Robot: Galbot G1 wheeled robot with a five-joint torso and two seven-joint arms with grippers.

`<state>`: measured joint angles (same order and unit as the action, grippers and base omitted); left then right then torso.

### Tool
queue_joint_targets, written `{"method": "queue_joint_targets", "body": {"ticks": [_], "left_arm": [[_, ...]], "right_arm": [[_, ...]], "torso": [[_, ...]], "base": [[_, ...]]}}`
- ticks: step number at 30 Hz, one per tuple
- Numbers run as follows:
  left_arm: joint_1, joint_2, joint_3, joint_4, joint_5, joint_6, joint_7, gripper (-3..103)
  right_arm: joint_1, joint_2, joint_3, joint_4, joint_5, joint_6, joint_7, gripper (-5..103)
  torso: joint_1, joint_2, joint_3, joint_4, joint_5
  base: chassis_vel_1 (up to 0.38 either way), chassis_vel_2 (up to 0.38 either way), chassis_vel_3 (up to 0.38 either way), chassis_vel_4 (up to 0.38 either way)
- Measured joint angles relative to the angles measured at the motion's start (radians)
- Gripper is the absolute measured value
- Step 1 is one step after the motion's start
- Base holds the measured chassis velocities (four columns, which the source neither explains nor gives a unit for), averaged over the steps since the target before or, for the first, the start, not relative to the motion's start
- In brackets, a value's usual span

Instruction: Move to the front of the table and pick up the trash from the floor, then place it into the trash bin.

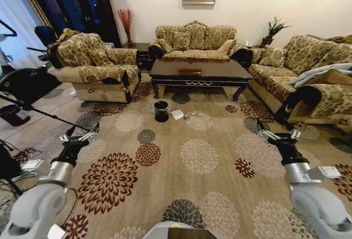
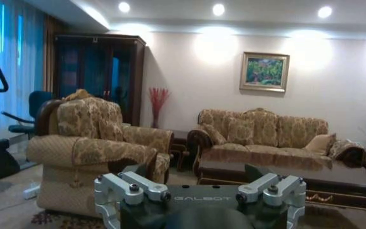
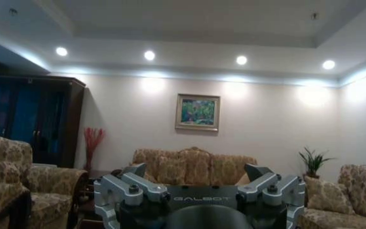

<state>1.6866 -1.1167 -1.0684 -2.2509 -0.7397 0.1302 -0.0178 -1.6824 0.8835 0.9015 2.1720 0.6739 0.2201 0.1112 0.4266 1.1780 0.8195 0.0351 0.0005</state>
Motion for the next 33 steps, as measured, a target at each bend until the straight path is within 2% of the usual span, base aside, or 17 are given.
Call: {"method": "queue_joint_targets", "body": {"ticks": [2,4,5,8,9,10,12,13,15,17,19,22,26,29,33], "left_arm": [[-0.028,-0.026,0.046,0.021,0.04,0.015,-0.018,100],[-0.073,-0.067,0.118,0.053,0.105,0.039,-0.045,100],[-0.073,-0.067,0.118,0.053,0.105,0.039,-0.045,100],[-0.135,-0.124,0.22,0.098,0.196,0.074,-0.084,100],[-0.173,-0.159,0.282,0.126,0.252,0.094,-0.109,100],[-0.173,-0.159,0.282,0.126,0.252,0.094,-0.109,100],[-0.196,-0.179,0.323,0.143,0.292,0.102,-0.111,100],[-0.196,-0.174,0.326,0.141,0.302,0.097,-0.106,100],[-0.192,-0.168,0.325,0.132,0.316,0.085,-0.098,100],[-0.187,-0.166,0.318,0.12,0.337,0.074,-0.089,100],[-0.182,-0.166,0.311,0.103,0.356,0.067,-0.082,100],[-0.155,-0.166,0.295,0.017,0.375,0.059,-0.073,100],[-0.144,-0.166,0.279,-0.032,0.377,0.054,-0.064,100],[-0.134,-0.163,0.263,-0.045,0.384,0.044,-0.045,100],[-0.129,-0.166,0.265,-0.014,0.384,0.034,-0.033,100]], "right_arm": [[0.002,0.025,-0.015,-0.008,-0.026,0.005,0.018,100],[0.004,0.087,-0.059,-0.032,-0.093,0.018,0.068,100],[0.004,0.087,-0.059,-0.032,-0.093,0.018,0.068,100],[0.009,0.179,-0.123,-0.066,-0.193,0.04,0.141,100],[0.012,0.231,-0.16,-0.086,-0.251,0.052,0.184,100],[0.012,0.231,-0.16,-0.086,-0.251,0.052,0.184,100],[0.015,0.288,-0.201,-0.107,-0.314,0.066,0.23,100],[0.019,0.311,-0.215,-0.12,-0.345,0.081,0.237,100],[0.04,0.314,-0.2,-0.128,-0.368,0.114,0.188,100],[0.043,0.314,-0.187,-0.12,-0.369,0.11,0.174,100],[0.042,0.316,-0.178,-0.102,-0.366,0.094,0.175,100],[0.007,0.317,-0.151,-0.01,-0.354,0.011,0.222,100],[-0.022,0.312,-0.127,0.044,-0.348,-0.027,0.237,100],[-0.053,0.285,-0.077,0.081,-0.3,-0.031,0.158,100],[-0.063,0.258,-0.049,0.064,-0.284,-0.023,0.102,100]], "torso": [[0.0,0.0,0.0,0.0005,-0.0016],[0.0,0.0,0.0,-0.0001,-0.0003],[0.0,0.0,0.0,-0.0001,-0.0003],[0.0,0.0,0.0,-0.0002,-0.0006],[0.0,0.0,0.0,-0.0002,-0.0004],[0.0,0.0,0.0,-0.0002,-0.0004],[0.0,0.0,0.0,-0.0009,-0.0022],[0.0,0.0,0.0,-0.001,0.0007],[0.0,0.0,0.0,0.0005,-0.0009],[0.0,0.0,0.0,0.0007,-0.0011],[0.0,0.0,0.0,0.0005,0.0001],[0.0,0.0,0.0,-0.0003,-0.0004],[0.0,0.0,0.0,-0.0002,-0.0004],[0.0,0.0,0.0,-0.0002,-0.0006],[0.0,0.0,0.0,0.0,-0.0005]], "base": [[0.0,0.0,0.0,0.0],[0.0,0.0,0.0,0.0],[0.0,0.0,0.0,0.0],[0.0,0.0,0.0,0.0],[0.0,0.0,0.0,0.0],[0.0,0.0,0.0,0.0],[0.0,0.0,0.0,0.0],[0.0,0.0,0.0,0.0],[0.0,0.0,0.0,0.0],[0.0,0.0,0.0,0.0],[0.0,0.0,0.0,0.0],[0.0,0.0,0.0,0.0],[0.0,0.0,0.0,0.0],[0.0,0.0,0.0,0.0],[0.0,0.0,0.0,0.0]]}}
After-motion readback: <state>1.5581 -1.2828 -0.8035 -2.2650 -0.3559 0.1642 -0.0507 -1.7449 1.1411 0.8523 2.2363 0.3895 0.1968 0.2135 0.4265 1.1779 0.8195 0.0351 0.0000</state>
